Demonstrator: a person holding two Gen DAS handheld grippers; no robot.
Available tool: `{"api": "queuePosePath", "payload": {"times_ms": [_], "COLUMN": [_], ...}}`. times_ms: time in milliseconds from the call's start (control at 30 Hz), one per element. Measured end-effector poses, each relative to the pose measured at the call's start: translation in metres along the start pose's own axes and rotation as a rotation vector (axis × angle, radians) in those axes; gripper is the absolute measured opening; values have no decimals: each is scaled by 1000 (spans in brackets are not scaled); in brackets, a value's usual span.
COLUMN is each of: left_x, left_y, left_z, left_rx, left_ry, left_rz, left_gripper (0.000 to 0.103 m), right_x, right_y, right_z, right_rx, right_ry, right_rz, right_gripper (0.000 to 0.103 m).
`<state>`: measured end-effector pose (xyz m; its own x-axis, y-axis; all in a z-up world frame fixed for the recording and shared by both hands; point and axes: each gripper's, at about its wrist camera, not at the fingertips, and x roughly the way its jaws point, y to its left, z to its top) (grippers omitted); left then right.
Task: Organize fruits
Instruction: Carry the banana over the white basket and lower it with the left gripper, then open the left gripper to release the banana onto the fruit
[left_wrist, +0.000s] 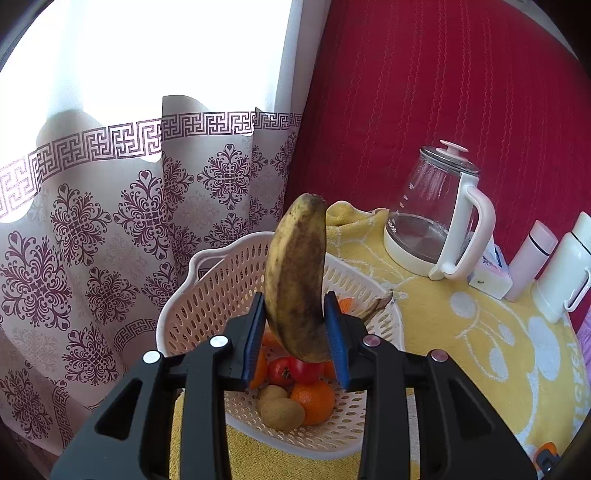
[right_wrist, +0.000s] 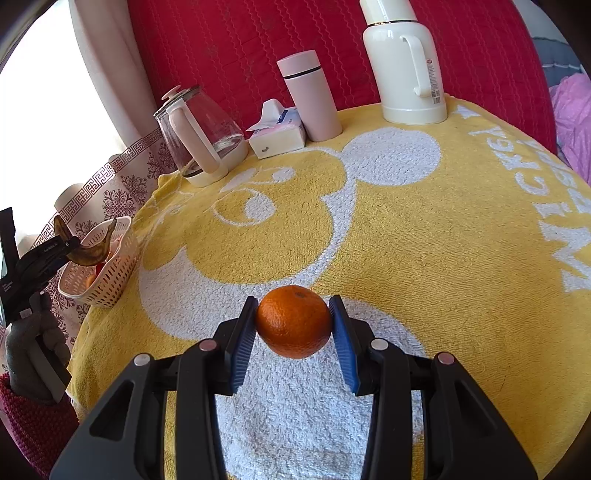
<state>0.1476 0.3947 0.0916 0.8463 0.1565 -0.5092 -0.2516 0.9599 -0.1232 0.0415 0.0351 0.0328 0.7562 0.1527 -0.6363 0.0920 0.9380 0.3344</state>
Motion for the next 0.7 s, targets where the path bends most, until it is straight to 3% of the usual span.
{"api": "queuePosePath", "payload": {"times_ms": [133,200,467,567,700], "left_x": [2,2,6,4,1], "left_y": [1,4,9,7,9], "left_z": [-1,-1,-1,-1,0], "left_rx": [-6,-18,-32,-25,-35], "left_ry": [5,2,10,-3,-23], "left_rz": [17,33,44,50,66], "left_gripper": [37,45,46,58,64], "right_x": [0,0,0,0,0], "right_y": [0,0,0,0,0], "right_z": [0,0,-1,-1,-1], "right_rx": [-1,-1,-1,-1,-3], "right_ry": [0,0,0,0,-2], "right_rz": [0,0,0,0,1], "right_gripper": [40,40,40,40,40]}}
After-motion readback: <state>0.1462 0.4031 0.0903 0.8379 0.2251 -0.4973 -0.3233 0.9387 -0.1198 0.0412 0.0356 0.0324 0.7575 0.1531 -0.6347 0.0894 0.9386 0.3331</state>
